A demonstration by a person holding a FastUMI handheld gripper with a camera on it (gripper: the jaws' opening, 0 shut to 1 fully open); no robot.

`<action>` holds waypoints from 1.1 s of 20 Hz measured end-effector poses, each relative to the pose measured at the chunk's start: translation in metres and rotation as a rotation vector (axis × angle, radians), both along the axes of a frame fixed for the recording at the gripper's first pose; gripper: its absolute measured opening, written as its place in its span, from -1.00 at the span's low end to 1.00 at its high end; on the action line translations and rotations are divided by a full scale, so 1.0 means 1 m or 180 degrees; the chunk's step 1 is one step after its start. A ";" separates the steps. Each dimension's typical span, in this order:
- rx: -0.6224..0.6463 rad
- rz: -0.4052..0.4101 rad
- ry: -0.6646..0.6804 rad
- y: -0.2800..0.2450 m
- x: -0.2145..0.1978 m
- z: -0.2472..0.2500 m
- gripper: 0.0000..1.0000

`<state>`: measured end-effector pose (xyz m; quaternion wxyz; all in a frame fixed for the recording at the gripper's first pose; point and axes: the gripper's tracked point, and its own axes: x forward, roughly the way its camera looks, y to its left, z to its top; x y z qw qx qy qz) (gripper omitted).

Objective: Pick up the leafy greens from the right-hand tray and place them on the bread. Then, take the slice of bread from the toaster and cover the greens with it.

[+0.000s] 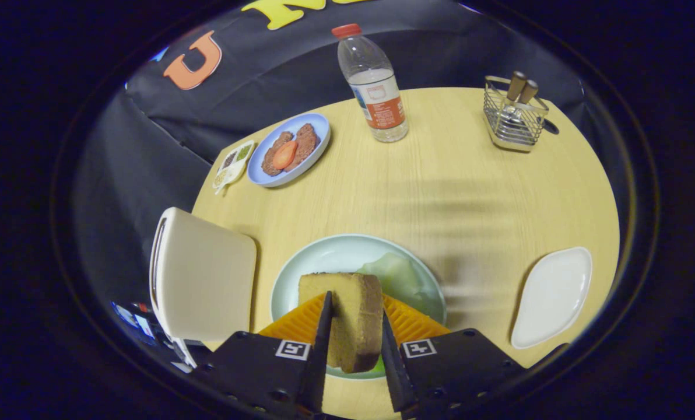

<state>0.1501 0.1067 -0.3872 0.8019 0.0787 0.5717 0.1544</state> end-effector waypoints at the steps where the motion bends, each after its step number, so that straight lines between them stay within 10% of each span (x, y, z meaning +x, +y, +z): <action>1: -0.0006 0.0019 -0.0003 -0.001 0.000 -0.002 -0.13; 14: -0.0349 0.0114 -0.0753 -0.017 -0.006 0.036 0.84; 22: -0.0298 -0.0043 -0.1790 -0.008 -0.058 0.169 0.91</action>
